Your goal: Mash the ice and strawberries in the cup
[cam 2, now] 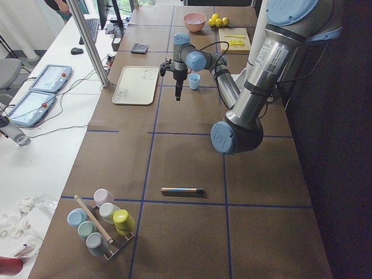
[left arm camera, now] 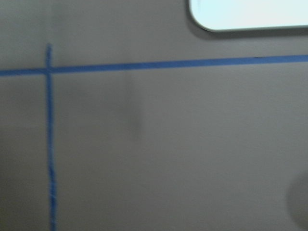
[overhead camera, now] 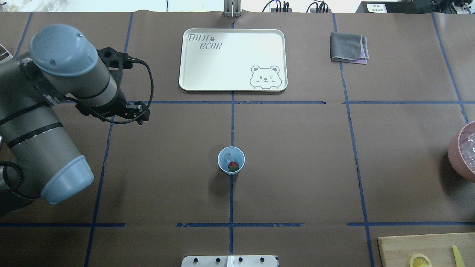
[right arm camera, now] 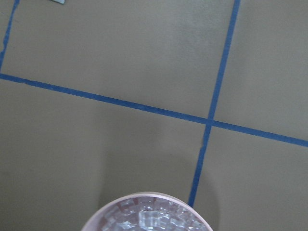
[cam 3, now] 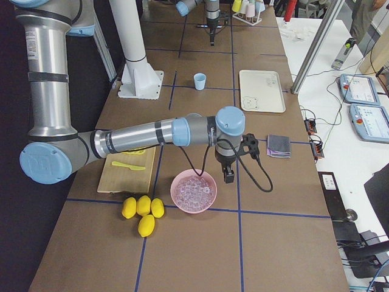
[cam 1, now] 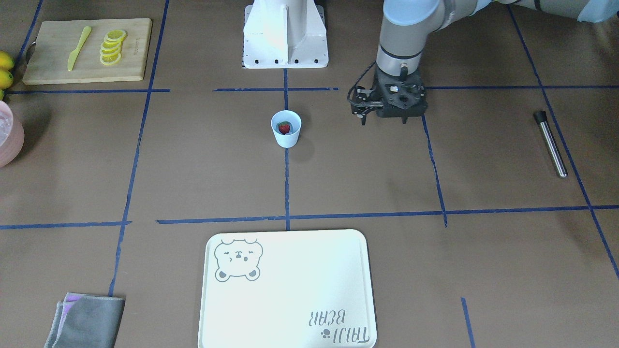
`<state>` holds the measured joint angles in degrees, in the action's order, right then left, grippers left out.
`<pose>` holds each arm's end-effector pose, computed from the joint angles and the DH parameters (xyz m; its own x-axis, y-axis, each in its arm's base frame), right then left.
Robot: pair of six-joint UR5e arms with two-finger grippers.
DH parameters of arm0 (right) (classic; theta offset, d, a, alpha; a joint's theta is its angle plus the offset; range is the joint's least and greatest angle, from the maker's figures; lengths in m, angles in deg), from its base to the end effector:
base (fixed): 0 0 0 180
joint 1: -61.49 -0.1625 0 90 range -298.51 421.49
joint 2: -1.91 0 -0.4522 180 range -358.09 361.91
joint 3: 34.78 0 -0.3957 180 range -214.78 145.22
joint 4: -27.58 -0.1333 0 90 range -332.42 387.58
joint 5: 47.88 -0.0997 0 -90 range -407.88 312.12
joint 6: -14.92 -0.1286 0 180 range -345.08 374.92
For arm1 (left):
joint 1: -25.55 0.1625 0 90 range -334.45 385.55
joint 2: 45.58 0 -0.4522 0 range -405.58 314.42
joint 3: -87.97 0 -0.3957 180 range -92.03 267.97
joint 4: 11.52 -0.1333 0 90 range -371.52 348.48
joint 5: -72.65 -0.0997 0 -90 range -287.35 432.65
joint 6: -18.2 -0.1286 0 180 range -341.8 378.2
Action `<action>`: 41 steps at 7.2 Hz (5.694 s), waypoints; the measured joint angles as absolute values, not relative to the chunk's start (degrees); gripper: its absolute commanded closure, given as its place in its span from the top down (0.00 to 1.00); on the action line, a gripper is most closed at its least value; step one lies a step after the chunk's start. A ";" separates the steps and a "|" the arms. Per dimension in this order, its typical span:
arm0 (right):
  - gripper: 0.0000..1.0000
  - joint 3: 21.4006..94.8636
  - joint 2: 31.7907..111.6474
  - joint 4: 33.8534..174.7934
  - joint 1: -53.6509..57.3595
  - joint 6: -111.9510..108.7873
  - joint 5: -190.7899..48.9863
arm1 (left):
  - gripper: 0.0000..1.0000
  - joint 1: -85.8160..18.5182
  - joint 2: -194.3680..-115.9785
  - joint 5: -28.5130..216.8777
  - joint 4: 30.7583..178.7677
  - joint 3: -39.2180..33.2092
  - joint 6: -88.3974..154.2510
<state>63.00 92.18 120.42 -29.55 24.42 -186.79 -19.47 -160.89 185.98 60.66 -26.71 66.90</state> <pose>0.0454 -0.4957 0.6391 0.6522 -0.2132 0.7274 0.0908 0.9747 0.2043 0.3623 -0.4791 0.3151 0.7798 0.0770 -0.6212 -0.0189 0.9949 0.0996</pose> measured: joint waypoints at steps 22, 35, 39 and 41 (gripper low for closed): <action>0.99 60.11 93.32 117.67 -31.24 19.10 -183.93 | 1.00 -41.10 -136.71 201.66 106.98 9.20 52.22; 0.99 60.15 93.11 117.66 -31.24 19.12 -183.85 | 0.47 -40.46 -136.45 203.43 108.01 9.87 52.30; 0.99 60.15 93.00 117.67 -31.24 19.12 -183.85 | 0.15 -40.46 -135.84 203.35 108.16 9.72 52.21; 0.99 60.15 92.97 117.66 -31.24 19.06 -183.85 | 0.03 -40.48 -135.78 203.34 108.13 8.96 52.16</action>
